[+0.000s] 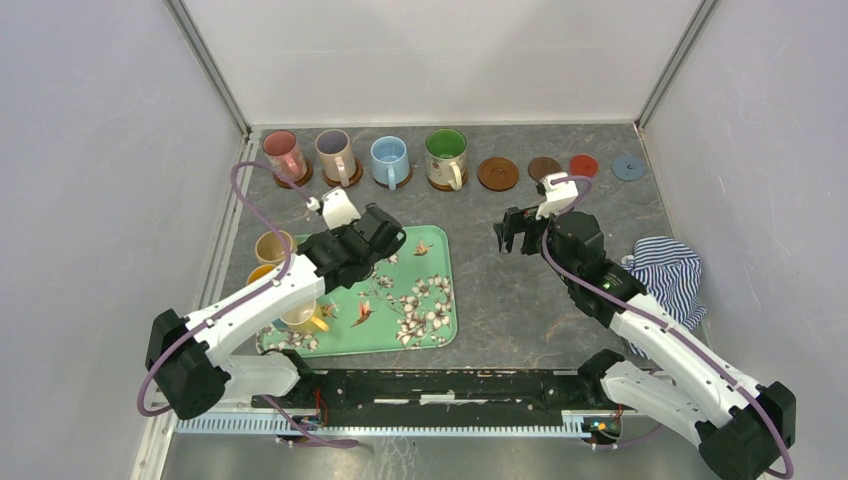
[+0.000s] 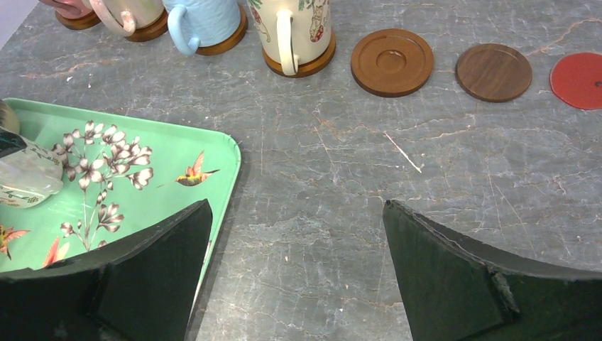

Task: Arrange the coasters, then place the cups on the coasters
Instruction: Pick up the cup from the tray.

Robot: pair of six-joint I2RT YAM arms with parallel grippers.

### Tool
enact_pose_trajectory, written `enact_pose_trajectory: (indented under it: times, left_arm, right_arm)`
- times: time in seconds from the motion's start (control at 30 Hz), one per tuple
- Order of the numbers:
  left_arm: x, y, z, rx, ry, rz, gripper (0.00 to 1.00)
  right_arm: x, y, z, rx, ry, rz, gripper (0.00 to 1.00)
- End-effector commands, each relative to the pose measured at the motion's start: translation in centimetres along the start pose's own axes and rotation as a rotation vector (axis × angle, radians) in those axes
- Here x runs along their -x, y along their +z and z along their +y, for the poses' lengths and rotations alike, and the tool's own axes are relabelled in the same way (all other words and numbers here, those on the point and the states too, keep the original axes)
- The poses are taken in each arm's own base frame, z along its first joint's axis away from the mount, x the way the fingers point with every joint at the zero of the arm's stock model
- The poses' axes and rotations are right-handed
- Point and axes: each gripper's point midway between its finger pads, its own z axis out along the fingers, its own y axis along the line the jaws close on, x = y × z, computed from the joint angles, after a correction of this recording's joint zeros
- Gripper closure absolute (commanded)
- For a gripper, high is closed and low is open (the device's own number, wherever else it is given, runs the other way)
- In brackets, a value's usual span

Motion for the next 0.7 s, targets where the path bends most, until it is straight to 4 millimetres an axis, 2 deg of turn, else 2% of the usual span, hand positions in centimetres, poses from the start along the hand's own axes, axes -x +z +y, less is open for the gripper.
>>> enact_pose_trajectory:
  times: [0.0,0.2,0.43,0.67]
  left_arm:
    - [1.3,-0.2,3.1,0.182,-0.250,-0.096,0.00]
    - [0.7,0.0,4.6,0.318,-0.327,-0.103,0.00]
    - [0.6,0.4,5.6,0.347,-0.434,-0.148,0.00]
    - [0.8,1.8,7.3,0.408,-0.492,-0.170,0.00]
  right_arm:
    - [1.4,0.2,0.1,-0.008,0.019,-0.055,0.02]
    - [1.5,0.0,-0.2,-0.021,0.014,-0.055,0.02]
    - [1.3,-0.2,-0.6,-0.036,0.002,-0.051,0.02]
    - [1.3,-0.4,-0.9,-0.051,-0.004,-0.053,0.02]
